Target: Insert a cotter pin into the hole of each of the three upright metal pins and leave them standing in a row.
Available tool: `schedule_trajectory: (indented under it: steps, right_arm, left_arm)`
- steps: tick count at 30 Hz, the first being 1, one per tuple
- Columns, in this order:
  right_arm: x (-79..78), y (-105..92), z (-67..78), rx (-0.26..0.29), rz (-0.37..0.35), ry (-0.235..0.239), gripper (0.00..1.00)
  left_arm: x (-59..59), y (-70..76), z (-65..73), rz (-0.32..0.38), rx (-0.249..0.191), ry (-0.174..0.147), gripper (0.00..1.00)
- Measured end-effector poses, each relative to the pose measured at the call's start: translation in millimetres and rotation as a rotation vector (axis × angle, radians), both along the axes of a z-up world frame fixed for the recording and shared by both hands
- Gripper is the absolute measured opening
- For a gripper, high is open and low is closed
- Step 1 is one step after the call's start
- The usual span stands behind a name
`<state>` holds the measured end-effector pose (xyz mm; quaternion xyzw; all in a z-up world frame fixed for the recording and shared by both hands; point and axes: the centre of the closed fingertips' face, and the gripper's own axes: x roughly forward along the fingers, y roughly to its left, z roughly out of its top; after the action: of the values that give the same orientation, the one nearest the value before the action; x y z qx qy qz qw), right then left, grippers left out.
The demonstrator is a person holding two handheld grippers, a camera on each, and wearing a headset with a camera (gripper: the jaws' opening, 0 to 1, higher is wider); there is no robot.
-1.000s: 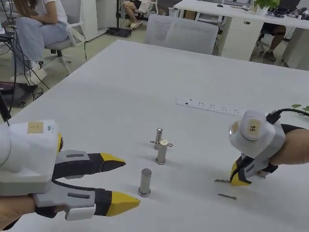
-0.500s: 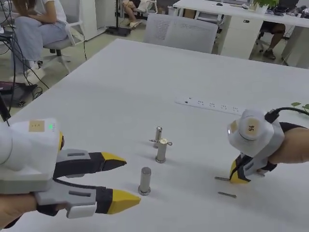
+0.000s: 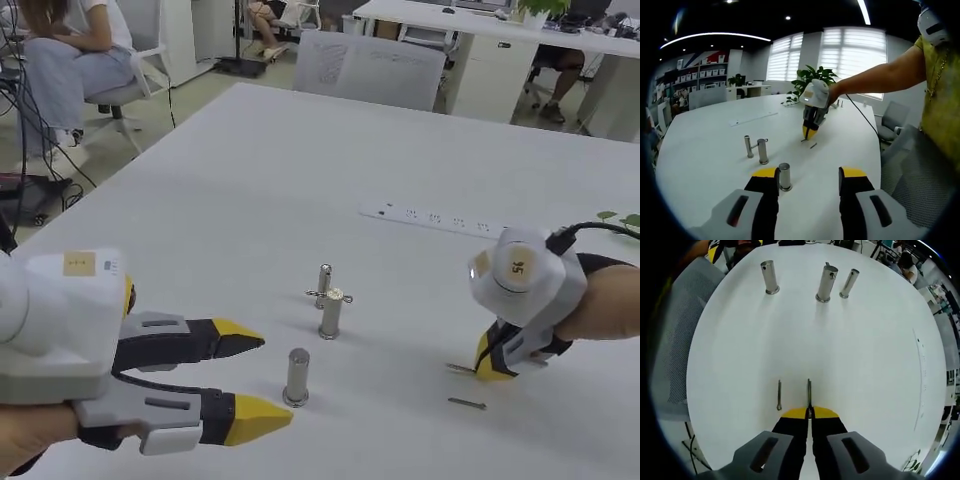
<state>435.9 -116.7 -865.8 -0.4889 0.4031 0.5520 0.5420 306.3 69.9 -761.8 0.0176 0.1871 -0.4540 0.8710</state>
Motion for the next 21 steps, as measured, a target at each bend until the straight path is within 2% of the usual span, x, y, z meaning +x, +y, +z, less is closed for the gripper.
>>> schedule_trajectory:
  steps: [11, 21]
  right_arm:
    - [-4.5, 1.2, 6.8, -0.006, 0.006, -0.008, 0.02]
    - [-15.8, 10.5, 21.0, 0.005, 0.023, -0.022, 0.02]
  left_arm:
    - [1.9, -3.7, 2.5, -0.012, -0.002, -0.007, 0.46]
    - [2.2, -6.3, 5.9, -0.021, -0.010, -0.013, 0.45]
